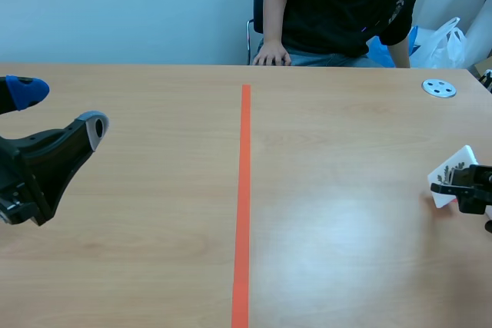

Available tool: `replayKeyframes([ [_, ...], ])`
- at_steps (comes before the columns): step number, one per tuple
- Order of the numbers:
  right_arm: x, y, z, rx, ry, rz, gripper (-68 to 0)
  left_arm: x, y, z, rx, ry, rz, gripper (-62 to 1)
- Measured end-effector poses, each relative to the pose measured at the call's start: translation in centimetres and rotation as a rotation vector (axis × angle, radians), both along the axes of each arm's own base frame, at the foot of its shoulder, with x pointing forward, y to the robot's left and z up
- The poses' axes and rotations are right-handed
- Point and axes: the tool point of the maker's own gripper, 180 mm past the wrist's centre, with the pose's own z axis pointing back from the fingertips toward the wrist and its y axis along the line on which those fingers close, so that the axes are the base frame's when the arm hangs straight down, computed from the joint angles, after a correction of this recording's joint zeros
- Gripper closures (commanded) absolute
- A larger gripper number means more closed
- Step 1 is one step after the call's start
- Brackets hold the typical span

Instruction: Sort the leaf by its shape. The table is split by an orange tape line. A compound leaf with several leaflets goes to the left side, a simple leaf with one blade goes to the right side. Return to the home posture when a red brick is placed on the table.

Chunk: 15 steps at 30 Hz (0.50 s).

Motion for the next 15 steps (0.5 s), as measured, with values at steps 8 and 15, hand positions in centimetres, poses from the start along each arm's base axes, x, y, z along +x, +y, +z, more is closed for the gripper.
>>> replayKeyframes([
  [8,0.04,-0.10,0.17,0.002,-0.009,-0.003,-18.9,0.00,0.00,-0.01,0.000,0.000,0.000,-52.9],
  [15,0.24,-0.04,0.52,0.040,-0.031,-0.019,-41.1,0.00,0.00,-0.01,0.000,0.000,0.000,-52.9],
])
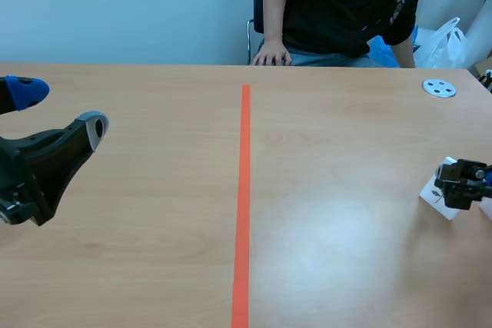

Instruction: Sort the leaf by its shape. The table is split by an orange tape line. A compound leaf with several leaflets goes to the left side, a simple leaf with one blade goes to the right side. Return to the home posture when a red brick is placed on the table.

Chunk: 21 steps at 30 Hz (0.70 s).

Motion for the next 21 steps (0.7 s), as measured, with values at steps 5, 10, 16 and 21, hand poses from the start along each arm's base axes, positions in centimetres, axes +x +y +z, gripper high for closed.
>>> replayKeyframes([
  [5,0.1,-0.1,0.3,0.019,-0.012,-0.010,-46.3,0.0,0.0,0.0,0.000,0.000,0.000,-52.9],
  [10,0.7,-0.2,2.2,-0.021,-0.038,0.020,-46.3,0.0,0.0,0.0,0.000,0.000,0.000,-52.9],
  [16,1.7,-1.0,10.5,-0.141,-0.200,0.048,-46.3,0.0,0.0,0.0,0.001,0.001,0.000,-52.9],
  [21,0.5,-0.3,15.9,-0.262,-0.288,0.113,-46.3,0.0,0.0,0.0,0.001,0.001,0.000,-52.9],
])
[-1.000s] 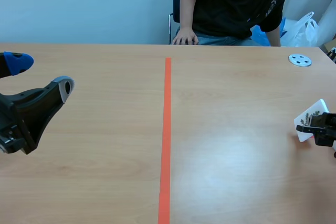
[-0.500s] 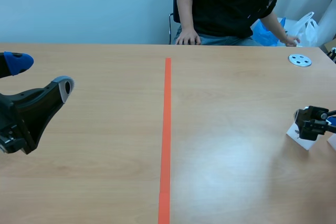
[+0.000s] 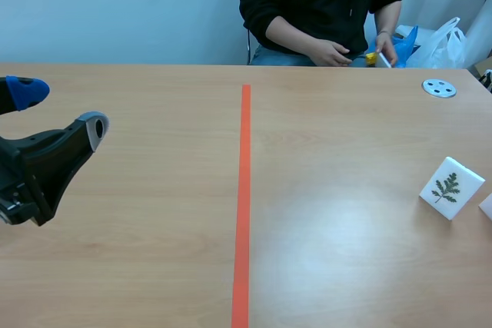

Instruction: Sort the leaf by its shape. The table is split by an orange tape line. A compound leaf with several leaflets goes to the left side, a simple leaf with one blade goes to the right side. Return to the home posture when a red brick is placed on the table.

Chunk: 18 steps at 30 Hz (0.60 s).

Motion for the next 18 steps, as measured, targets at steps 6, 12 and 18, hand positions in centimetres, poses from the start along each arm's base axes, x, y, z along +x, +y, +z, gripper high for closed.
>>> replayKeyframes([
  [6,-2.7,4.7,2.4,-0.102,-0.006,0.184,-50.2,0.0,0.0,0.0,0.000,0.000,0.000,-52.9],
  [12,-4.4,8.4,5.0,-0.146,-0.041,0.279,-50.2,0.0,0.0,0.0,0.000,0.000,0.000,-52.9],
  [18,-5.8,10.7,5.7,-0.168,-0.040,0.338,-50.2,0.0,0.0,0.1,-0.003,-0.005,0.000,-52.9],
])
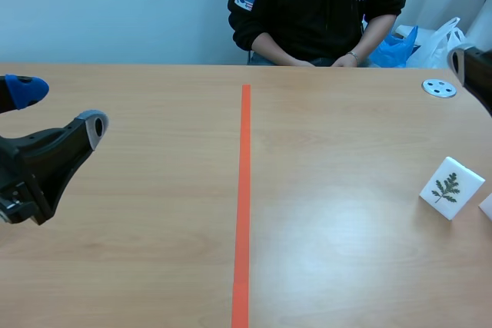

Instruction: Sort the leaf by its shape. The table is split by an orange tape line. A compound leaf with several leaflets goes to the left side, a simple leaf with one blade goes to the right side. Return to the home posture when a red brick is placed on the table.

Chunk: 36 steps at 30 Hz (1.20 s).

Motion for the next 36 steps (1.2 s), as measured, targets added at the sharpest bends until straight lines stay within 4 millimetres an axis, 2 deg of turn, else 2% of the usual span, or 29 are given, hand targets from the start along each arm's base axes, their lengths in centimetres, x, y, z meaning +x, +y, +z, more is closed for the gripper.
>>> replayKeyframes([
  [7,-1.1,3.8,-1.5,0.043,0.058,0.101,-50.2,0.2,0.0,0.2,0.000,-0.008,0.000,-52.9],
  [11,-1.3,4.8,-2.3,0.039,0.078,0.128,-50.2,0.2,0.0,0.3,0.000,-0.011,0.000,-52.9],
  [36,-1.3,4.9,-2.0,0.046,0.064,0.132,-50.2,0.2,0.0,0.3,-0.013,-0.011,0.010,-52.9],
])
